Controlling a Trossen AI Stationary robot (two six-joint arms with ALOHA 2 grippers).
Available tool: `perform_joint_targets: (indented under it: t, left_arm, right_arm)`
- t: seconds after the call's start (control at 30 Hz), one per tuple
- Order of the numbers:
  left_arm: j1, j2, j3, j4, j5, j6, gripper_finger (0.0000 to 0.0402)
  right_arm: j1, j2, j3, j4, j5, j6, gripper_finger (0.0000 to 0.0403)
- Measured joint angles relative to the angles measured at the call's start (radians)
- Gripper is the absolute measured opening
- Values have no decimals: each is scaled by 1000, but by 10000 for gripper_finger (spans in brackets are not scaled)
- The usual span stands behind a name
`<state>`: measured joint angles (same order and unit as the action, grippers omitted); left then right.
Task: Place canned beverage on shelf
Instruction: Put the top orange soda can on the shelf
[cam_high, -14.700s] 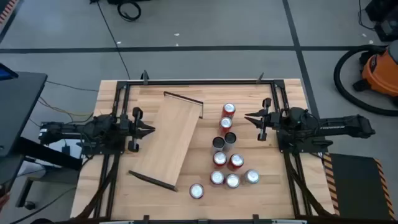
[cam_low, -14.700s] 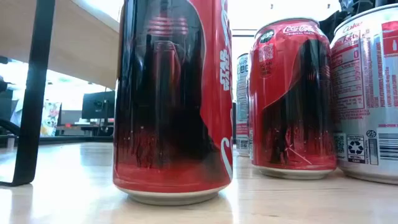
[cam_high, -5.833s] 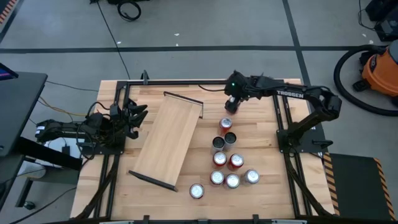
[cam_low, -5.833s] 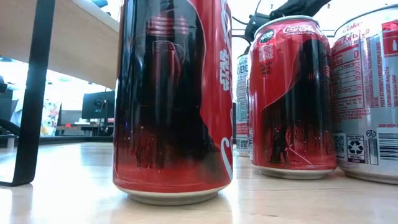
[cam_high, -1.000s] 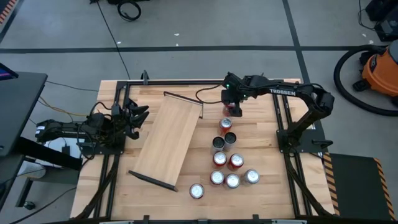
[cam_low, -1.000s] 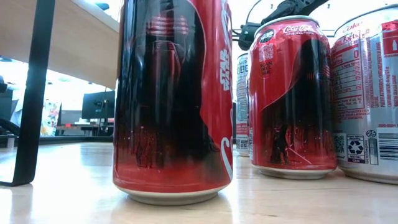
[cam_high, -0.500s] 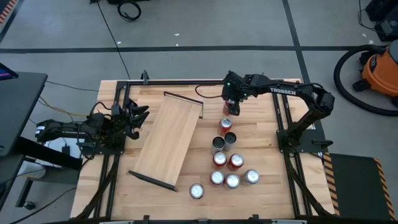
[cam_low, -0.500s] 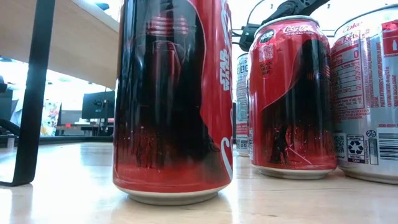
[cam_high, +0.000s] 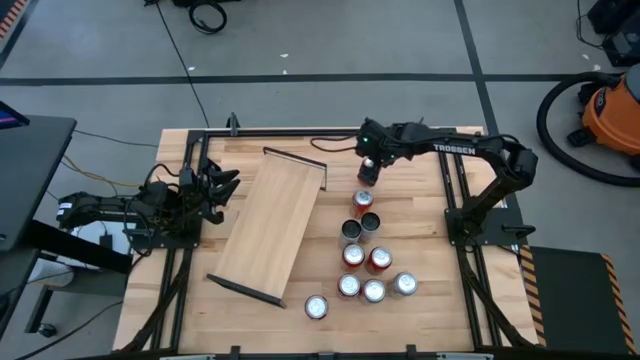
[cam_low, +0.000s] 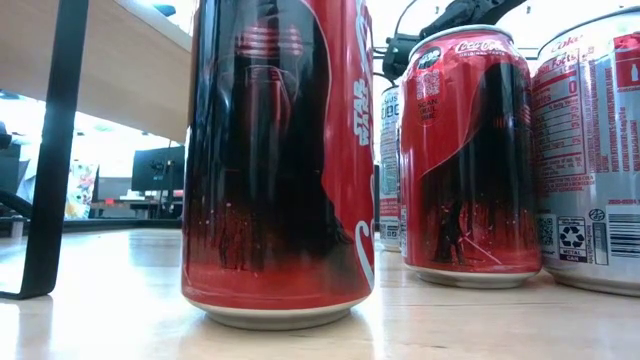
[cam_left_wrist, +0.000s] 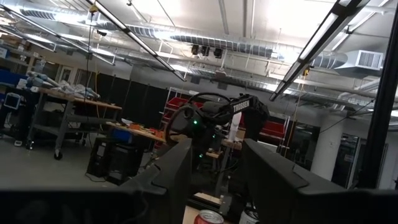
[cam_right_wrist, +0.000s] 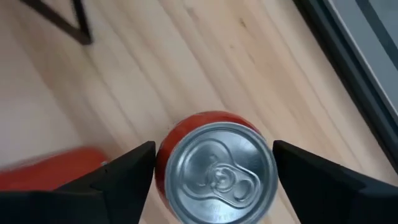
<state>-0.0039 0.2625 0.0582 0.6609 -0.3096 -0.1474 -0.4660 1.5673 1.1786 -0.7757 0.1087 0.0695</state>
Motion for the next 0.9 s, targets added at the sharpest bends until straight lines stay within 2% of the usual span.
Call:
perform_joint_targets:
  t: [0.27, 0.4, 0.47, 0.57, 0.8, 0.9]
  left_arm:
    - [0, 0, 0, 0, 0, 0, 153]
    - [0, 0, 0, 0, 0, -7, 153]
    - [0, 0, 0, 0, 0, -8, 153]
    - [0, 0, 0, 0, 0, -8, 153]
    - [0, 0, 0, -6, 0, -8, 153]
    - [0, 0, 0, -7, 0, -8, 153]
  right_arm:
    - [2, -34, 0, -4, 2, -92, 379]
    - [2, -87, 0, -5, 0, -205, 391]
    - [-1, -112, -11, 10, -38, -252, 392]
    - [-27, -154, -79, 96, -106, -273, 392]
    - [-71, -241, -324, 411, -168, -315, 393]
    - [-73, -250, -394, 489, -175, -330, 392]
